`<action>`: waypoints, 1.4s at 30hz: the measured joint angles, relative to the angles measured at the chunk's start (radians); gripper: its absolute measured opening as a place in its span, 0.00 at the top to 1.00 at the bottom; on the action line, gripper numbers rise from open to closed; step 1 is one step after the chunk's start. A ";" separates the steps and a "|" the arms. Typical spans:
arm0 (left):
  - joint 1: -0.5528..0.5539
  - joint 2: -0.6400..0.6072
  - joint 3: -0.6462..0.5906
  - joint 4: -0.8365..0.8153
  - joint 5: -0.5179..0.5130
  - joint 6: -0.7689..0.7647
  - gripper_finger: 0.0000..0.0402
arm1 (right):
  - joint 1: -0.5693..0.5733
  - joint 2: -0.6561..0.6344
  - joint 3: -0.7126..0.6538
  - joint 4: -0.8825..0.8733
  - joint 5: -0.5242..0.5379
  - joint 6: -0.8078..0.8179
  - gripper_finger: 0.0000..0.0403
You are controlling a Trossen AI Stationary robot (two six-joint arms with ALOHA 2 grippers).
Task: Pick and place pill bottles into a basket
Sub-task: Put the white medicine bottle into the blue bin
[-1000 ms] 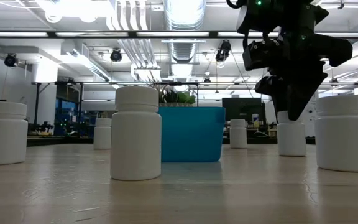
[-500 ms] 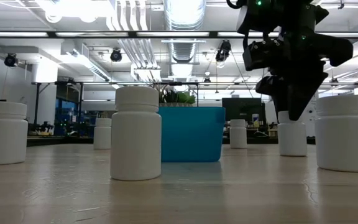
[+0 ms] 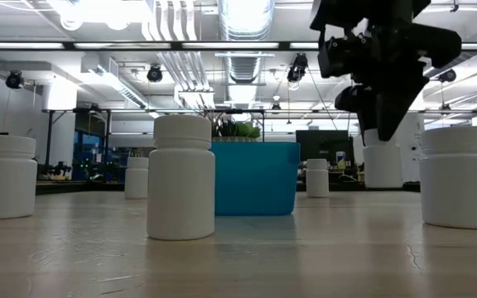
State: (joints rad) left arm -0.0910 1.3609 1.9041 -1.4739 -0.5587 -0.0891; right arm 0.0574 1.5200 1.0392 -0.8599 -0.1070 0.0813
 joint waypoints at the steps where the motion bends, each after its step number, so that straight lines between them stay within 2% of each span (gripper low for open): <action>1: 0.000 0.000 0.000 0.000 0.000 0.000 0.46 | 0.000 0.000 0.012 -0.014 0.002 -0.007 0.63; 18: 0.000 0.000 0.000 0.000 0.000 0.046 0.46 | -0.020 0.000 0.253 -0.221 0.040 -0.069 0.63; 31: 0.000 0.000 0.000 0.000 -0.003 0.045 0.46 | -0.094 0.005 0.509 -0.495 0.049 -0.152 0.63; 42: 0.000 0.010 0.000 0.000 -0.006 0.043 0.46 | -0.146 0.005 0.600 -0.441 0.059 -0.163 0.63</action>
State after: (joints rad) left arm -0.0910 1.3712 1.9041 -1.4734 -0.5644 -0.0456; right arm -0.0884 1.5253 1.6393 -1.3014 -0.0480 -0.0821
